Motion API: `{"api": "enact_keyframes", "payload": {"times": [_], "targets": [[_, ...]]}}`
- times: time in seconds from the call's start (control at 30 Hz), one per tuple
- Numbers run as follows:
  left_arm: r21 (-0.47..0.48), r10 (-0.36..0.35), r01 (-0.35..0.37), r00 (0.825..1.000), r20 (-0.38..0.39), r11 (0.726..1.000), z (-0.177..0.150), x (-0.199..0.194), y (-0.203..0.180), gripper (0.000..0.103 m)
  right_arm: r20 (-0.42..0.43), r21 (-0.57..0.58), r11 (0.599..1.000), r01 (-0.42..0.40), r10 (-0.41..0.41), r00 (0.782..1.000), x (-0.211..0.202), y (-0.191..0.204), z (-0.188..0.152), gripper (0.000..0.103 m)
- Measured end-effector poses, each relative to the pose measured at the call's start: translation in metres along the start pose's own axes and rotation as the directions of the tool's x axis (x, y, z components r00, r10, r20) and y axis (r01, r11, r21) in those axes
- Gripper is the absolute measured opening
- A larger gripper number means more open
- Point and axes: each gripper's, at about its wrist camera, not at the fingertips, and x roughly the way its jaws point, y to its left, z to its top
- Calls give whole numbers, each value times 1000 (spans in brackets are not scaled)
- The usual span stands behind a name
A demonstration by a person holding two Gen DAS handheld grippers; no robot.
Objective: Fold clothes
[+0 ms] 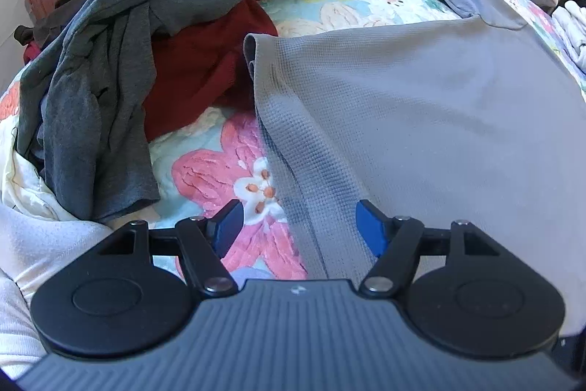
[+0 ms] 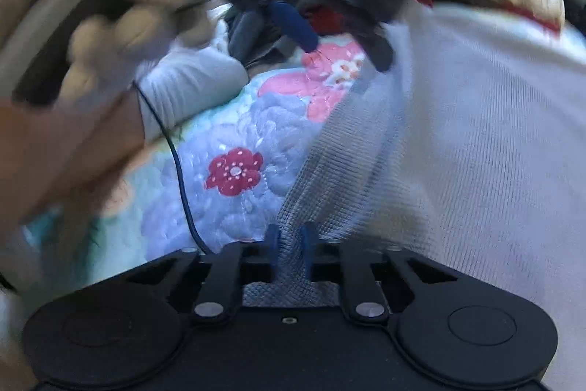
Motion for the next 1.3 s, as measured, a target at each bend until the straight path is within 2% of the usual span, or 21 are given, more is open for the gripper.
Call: {"api": "enact_keyframes", "payload": {"times": [0.2,0.27,0.33,0.4,0.47,0.53,0.57,0.63,0.7,0.77,0.87,0.93,0.97,1.0,1.03,1.07,1.13,1.2,1.3], "targets": [[36,12,-12,1000,4,999,-3,-3,-3,67,35,116,984,-136,133,990,-7,-12,0,10],[85,56,-55,998,-10,995,-4,1,-8,67,41,71,984,-163,161,986,-5,-7,0,8],[147,105,-98,994,-36,984,-4,11,-13,67,10,103,970,-220,220,975,8,-4,0,8],[191,141,-126,988,-69,973,-4,23,-18,67,9,168,961,-219,220,975,13,-6,-1,8],[219,155,-131,983,-95,967,-4,31,-21,67,15,159,964,-213,214,977,1,-7,0,11],[277,197,-165,976,-94,947,-6,36,-27,68,44,131,972,-197,193,980,-20,-7,1,13],[311,228,-191,970,-87,931,-7,38,-30,69,65,117,977,-178,172,983,-31,-9,1,15],[361,288,-247,956,-63,899,-9,38,-33,69,112,95,989,-112,101,988,-53,-13,0,30],[360,317,-284,948,-35,889,-7,32,-32,66,136,69,997,-42,33,990,-62,-19,2,32],[303,280,-274,960,23,913,-2,15,-27,66,146,51,999,18,-25,989,-63,-26,5,32],[211,145,-168,982,118,963,4,-12,-23,66,104,91,996,-7,-3,995,-46,-39,6,32],[181,29,-52,991,130,982,6,-18,-25,66,69,138,988,-65,56,996,-27,-43,6,34],[183,-8,-13,993,114,983,6,-14,-28,66,66,176,977,-118,108,992,-19,-43,5,34],[193,-34,15,995,93,981,6,-10,-32,66,68,208,962,-179,168,983,-13,-43,5,34],[218,-30,14,997,70,976,5,-3,-37,66,69,225,949,-220,209,975,-9,-41,5,34],[252,-8,-4,999,45,968,3,4,-43,66,65,222,947,-233,224,972,-9,-38,5,34],[318,93,-82,995,-19,944,-3,22,-51,66,54,196,953,-231,225,973,-17,-35,4,34],[371,208,-168,975,-72,913,-10,38,-52,68,60,197,955,-222,214,975,-37,-41,1,34],[387,227,-198,973,-31,900,-7,32,-59,66,100,209,957,-203,186,977,-82,-59,-9,36]]}}
